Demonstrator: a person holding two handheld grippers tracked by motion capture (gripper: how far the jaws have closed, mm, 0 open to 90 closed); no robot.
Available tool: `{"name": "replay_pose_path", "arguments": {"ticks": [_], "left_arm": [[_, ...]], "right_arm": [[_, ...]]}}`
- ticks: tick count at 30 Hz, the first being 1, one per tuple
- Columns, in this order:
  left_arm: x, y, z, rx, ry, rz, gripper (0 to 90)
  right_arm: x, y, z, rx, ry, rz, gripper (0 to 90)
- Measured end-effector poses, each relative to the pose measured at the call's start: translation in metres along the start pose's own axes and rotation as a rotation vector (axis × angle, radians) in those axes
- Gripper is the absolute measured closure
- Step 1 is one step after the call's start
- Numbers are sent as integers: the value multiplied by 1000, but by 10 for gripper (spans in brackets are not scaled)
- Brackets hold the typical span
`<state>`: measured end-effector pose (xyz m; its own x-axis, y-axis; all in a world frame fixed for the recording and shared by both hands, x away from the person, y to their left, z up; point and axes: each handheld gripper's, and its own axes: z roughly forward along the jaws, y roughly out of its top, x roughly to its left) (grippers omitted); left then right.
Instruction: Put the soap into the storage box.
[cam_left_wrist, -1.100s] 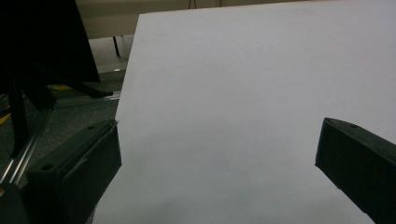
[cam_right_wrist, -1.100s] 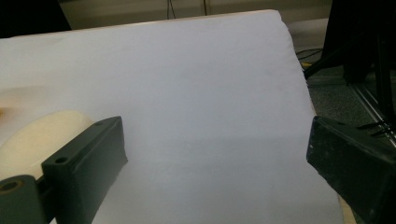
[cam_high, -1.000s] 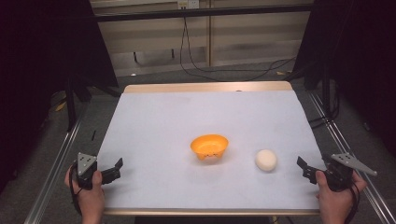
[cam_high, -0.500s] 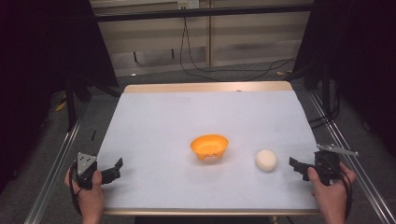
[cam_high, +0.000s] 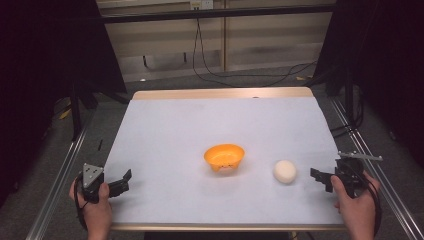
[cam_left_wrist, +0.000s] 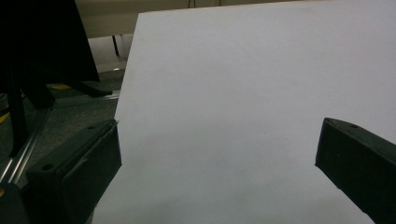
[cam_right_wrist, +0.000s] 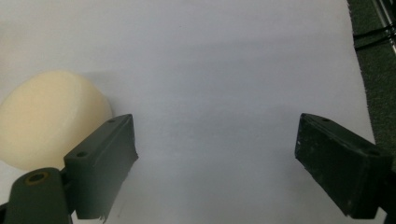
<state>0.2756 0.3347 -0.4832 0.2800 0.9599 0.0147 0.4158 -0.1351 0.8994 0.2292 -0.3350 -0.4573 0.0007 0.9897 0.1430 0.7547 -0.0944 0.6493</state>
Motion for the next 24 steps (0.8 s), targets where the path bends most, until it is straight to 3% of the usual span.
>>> {"name": "replay_pose_path", "arguments": {"ticks": [4, 7, 9, 12, 15, 18, 24], "left_arm": [[0, 0, 0, 1, 1, 2, 0], [0, 0, 0, 2, 1, 2, 0], [0, 0, 0, 2, 2, 3, 0], [0, 0, 0, 1, 2, 3, 0], [0, 0, 0, 1, 1, 2, 0], [0, 0, 0, 2, 1, 2, 0], [0, 0, 0, 1, 2, 1, 0]], "right_arm": [[2, 3, 0, -3, -48, -105, 164], [2, 6, 2, 47, -21, -158, 108], [4, 7, 2, 91, -5, -168, 73], [9, 7, -1, 96, 42, -185, 74], [14, 7, -5, 99, 63, -187, 158], [14, 7, -7, 108, 130, -195, 163], [22, 6, -1, 156, 182, -225, 32]]}}
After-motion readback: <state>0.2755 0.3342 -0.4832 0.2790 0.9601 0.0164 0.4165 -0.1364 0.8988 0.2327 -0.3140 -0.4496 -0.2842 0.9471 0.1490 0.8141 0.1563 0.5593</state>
